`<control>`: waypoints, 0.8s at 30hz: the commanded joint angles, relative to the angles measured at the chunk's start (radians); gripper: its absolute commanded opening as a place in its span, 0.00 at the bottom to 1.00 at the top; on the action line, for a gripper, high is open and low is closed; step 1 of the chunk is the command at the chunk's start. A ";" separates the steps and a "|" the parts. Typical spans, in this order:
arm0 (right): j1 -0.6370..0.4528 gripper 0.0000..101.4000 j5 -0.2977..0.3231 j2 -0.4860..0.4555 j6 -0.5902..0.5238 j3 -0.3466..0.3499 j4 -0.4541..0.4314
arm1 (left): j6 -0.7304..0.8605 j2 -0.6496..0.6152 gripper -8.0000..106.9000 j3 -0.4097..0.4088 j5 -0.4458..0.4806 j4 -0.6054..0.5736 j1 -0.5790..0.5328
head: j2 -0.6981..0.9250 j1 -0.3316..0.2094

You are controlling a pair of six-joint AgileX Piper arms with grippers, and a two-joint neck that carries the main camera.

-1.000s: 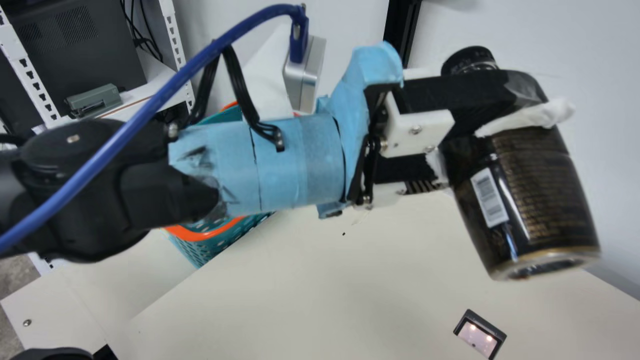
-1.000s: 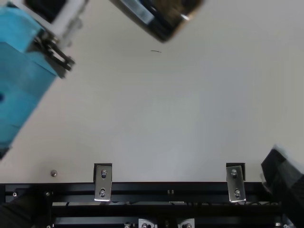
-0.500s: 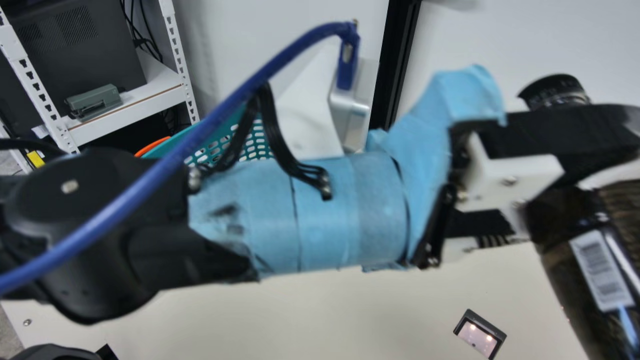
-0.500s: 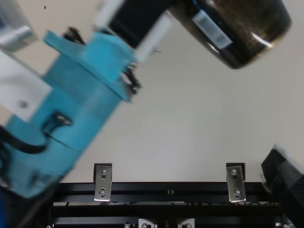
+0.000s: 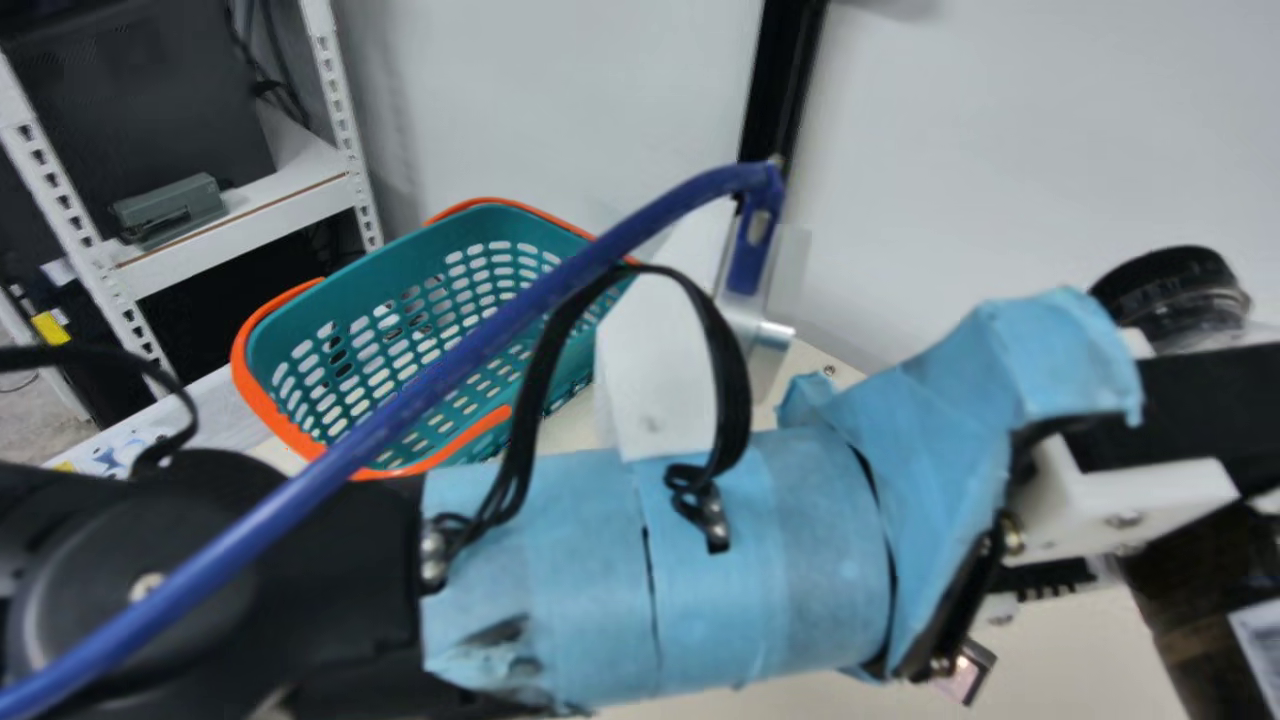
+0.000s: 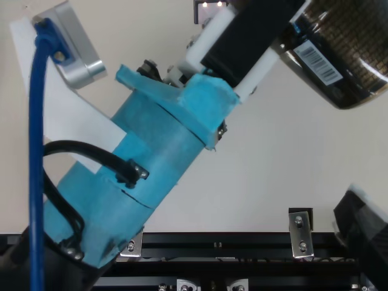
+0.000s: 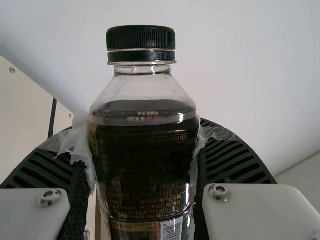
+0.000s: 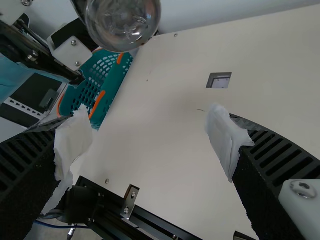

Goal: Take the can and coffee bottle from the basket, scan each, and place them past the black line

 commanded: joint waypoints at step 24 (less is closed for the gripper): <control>0.000 1.00 0.000 0.000 0.000 0.000 -0.001 | 0.000 0.000 0.16 0.000 0.000 0.000 0.000 | -0.575 0.023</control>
